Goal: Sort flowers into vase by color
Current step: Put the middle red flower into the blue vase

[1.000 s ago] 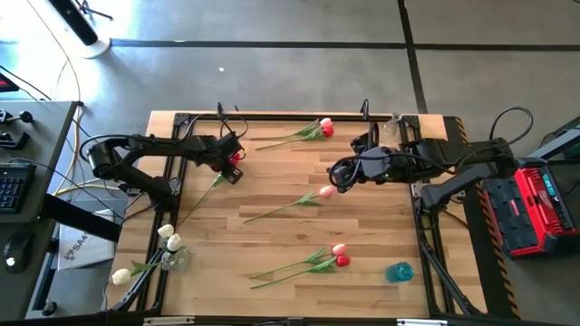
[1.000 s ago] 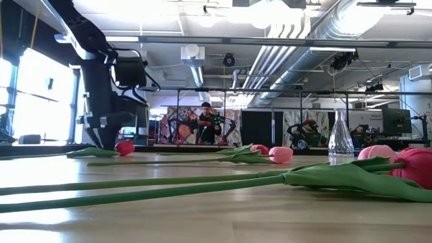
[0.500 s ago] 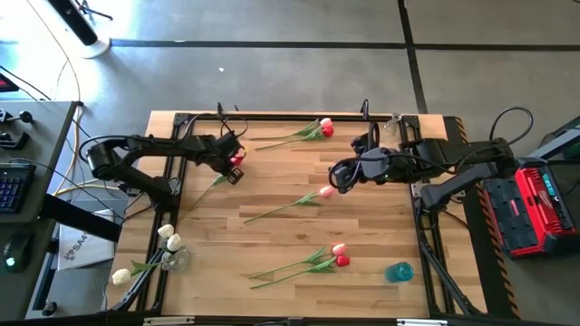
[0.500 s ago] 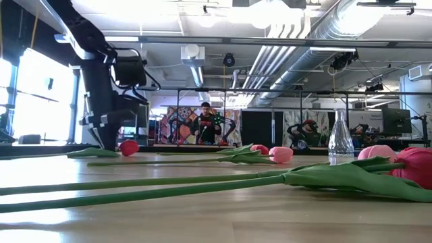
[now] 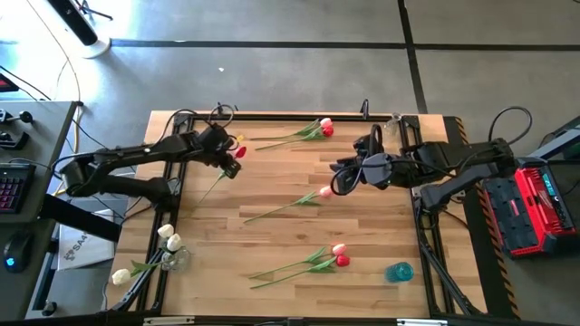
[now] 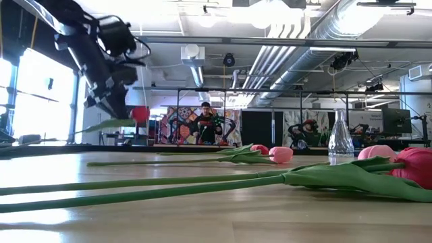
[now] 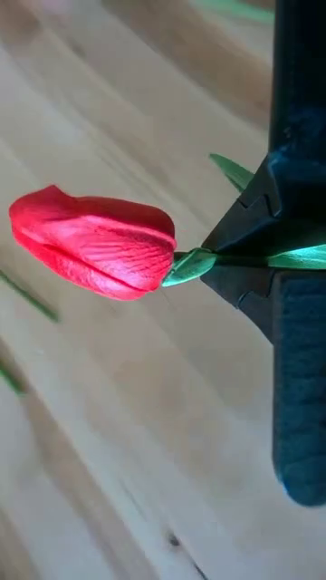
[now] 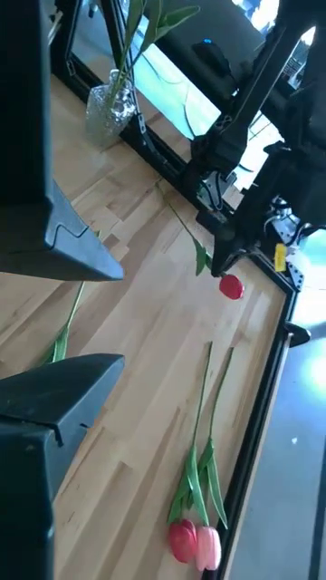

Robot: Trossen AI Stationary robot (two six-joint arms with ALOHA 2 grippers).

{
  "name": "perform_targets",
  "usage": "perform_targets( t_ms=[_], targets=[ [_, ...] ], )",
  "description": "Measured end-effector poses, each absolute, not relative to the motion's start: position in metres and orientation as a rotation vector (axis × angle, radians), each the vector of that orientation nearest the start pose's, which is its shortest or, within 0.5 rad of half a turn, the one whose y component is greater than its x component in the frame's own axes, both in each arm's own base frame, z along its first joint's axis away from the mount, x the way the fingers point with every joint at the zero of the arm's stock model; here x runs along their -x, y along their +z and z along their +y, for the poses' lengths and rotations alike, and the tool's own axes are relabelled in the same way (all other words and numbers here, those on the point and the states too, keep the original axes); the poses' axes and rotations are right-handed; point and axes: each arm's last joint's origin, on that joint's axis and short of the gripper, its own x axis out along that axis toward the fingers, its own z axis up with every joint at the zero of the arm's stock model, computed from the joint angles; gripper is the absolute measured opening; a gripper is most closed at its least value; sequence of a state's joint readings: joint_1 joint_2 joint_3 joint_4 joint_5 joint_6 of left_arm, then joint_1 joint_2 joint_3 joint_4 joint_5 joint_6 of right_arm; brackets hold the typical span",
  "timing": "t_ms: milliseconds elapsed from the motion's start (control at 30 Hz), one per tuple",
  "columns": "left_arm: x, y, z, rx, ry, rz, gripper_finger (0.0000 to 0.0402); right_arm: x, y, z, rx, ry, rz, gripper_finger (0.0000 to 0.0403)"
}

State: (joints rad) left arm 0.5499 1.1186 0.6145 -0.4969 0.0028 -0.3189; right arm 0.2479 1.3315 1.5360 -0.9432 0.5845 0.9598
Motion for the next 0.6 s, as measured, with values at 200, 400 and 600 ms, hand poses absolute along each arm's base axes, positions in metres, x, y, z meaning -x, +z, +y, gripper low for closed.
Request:
perform_targets(
  t_ms=[200,400,600],
  targets=[
    [-0.167,0.209,0.096,0.570,0.621,0.803,0.0000,-0.248,0.407,0.052,-0.602,-0.596,0.456,0.0130],
    [-0.166,0.217,0.088,0.568,0.594,0.755,0.0000,-0.246,0.407,0.057,-0.584,-0.615,0.430,0.0130],
    [-0.167,0.221,0.083,0.580,0.580,0.721,0.0000,-0.246,0.408,0.057,-0.581,-0.616,0.427,0.0130]
  ],
)
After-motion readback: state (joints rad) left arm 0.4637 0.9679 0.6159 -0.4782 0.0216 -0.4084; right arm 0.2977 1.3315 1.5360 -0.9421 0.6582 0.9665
